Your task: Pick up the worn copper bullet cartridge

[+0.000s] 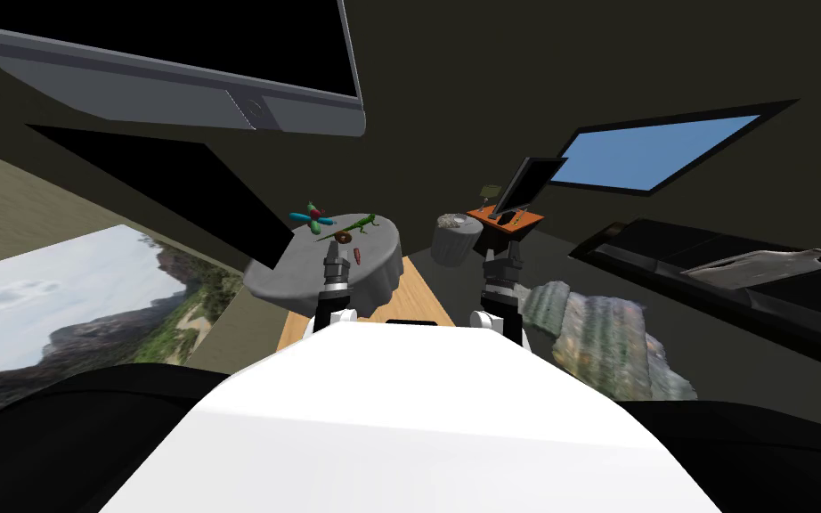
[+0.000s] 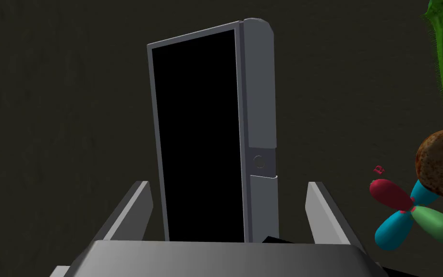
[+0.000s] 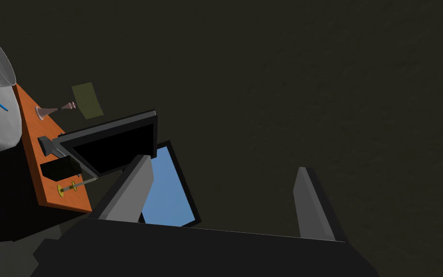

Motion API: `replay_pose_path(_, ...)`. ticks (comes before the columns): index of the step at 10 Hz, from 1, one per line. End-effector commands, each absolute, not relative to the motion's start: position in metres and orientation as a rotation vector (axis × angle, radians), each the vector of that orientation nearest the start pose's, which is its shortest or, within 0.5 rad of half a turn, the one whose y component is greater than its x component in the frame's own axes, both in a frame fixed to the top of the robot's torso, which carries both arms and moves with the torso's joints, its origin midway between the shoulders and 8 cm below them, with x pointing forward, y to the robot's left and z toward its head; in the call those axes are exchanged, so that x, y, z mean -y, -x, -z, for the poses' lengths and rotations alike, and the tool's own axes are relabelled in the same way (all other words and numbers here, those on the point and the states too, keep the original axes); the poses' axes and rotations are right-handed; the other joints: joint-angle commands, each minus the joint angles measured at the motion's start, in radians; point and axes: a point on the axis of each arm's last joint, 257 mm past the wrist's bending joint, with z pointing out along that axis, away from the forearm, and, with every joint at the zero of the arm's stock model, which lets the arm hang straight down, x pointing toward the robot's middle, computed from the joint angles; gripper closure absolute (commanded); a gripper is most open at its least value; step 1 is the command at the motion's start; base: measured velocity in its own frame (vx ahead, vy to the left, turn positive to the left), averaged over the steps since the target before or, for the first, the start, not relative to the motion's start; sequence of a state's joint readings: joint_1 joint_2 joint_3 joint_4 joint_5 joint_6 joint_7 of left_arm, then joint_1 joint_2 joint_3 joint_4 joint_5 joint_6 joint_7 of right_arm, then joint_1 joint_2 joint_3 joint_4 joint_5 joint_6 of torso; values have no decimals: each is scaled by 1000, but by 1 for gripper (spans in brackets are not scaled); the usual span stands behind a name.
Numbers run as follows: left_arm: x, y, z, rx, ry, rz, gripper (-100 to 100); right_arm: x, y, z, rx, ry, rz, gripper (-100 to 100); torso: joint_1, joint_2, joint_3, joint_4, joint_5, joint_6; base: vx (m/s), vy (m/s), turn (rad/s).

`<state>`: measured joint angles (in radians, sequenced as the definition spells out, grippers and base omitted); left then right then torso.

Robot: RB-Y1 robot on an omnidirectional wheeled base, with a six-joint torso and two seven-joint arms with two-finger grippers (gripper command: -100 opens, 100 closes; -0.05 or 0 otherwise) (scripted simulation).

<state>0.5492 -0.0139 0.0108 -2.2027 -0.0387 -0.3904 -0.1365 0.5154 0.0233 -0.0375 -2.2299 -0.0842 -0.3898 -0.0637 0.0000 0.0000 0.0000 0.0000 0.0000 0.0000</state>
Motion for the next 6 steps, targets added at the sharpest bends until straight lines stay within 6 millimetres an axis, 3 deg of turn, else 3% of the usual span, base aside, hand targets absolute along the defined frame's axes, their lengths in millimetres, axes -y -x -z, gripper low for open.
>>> replay_pose_path(1,-296,-367,53,-859,742,1058,-100,311,-363,26,-628,-892,-1327,0,0,0,0,0,0,0,-45,-22,-1)
replay_pose_path(6,-318,-366,60,-984,708,983,-100,311,-363,26,-628,-892,-1327,0,-2,5,3,1,-1,0,-69,-39,4)
